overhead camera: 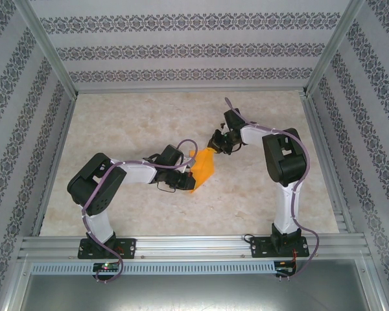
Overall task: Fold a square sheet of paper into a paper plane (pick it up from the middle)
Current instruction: Fourth fold the wing at the center of the table.
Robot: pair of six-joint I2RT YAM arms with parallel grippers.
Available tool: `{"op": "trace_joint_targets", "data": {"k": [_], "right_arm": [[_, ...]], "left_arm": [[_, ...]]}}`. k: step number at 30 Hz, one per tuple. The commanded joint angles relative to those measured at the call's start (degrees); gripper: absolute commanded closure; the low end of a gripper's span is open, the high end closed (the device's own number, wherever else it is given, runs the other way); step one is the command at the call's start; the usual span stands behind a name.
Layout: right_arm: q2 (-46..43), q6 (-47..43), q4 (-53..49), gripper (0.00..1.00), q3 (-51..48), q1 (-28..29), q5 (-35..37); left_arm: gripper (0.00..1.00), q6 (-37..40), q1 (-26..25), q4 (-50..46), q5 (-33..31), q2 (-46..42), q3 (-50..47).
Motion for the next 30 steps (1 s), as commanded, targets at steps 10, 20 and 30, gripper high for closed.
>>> {"op": "trace_joint_targets", "data": {"k": [10,20,30], "right_arm": [[-9.7,-3.4,0.4,0.97,-4.7,-1.7,2.8],[-13.2,4.3,10.4,0.97,-15.4,6.6,-3.8],[-7.5,2.3,8.7,0.98,-14.3,7.8,-1.7]], "left_arm": [[1.0,2.5,0.0,-13.0,-4.2,4.2,-2.0],[1.0,2.2,0.0,-12.8,-2.9,4.0,0.5],[1.0,1.2,-0.1,-12.7,-1.4,1.9,0.7]]}}
